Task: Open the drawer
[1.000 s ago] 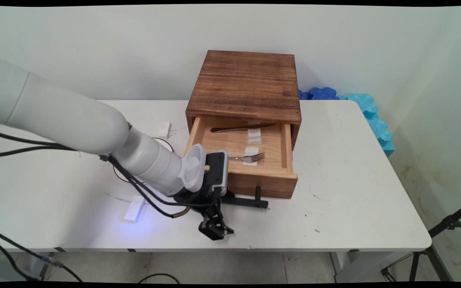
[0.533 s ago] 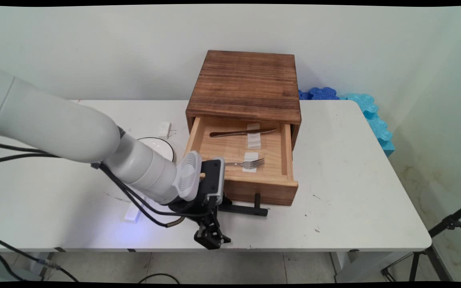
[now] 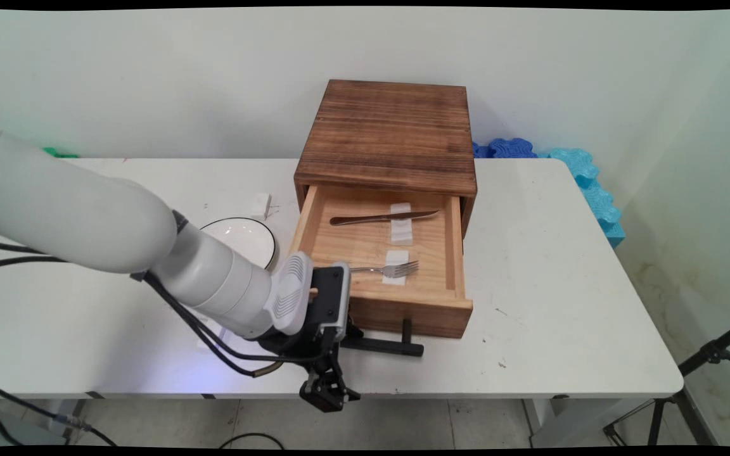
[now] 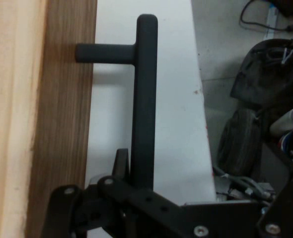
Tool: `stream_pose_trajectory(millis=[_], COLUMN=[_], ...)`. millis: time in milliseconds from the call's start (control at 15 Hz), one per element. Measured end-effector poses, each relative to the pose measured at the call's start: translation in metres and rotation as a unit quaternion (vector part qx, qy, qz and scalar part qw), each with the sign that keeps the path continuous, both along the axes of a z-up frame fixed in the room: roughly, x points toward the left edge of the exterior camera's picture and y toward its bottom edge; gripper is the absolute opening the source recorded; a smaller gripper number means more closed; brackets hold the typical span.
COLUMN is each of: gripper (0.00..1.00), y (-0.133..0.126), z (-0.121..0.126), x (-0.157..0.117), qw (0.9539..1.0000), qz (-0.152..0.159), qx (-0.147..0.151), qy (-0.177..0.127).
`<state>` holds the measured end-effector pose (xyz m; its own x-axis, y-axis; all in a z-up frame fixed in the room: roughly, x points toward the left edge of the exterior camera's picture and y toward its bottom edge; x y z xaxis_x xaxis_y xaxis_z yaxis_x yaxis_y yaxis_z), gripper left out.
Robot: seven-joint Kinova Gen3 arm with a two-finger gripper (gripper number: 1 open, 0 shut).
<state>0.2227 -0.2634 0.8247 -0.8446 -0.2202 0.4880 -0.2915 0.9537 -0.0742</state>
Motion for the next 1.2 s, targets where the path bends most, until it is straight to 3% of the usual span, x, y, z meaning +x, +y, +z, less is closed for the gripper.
stream_pose_trajectory(millis=[1200], gripper=[1.0], y=[0.041], z=[0.002], x=[-0.001], qw=[0.9998], qz=[-0.008], qx=[0.019], qy=[0.003])
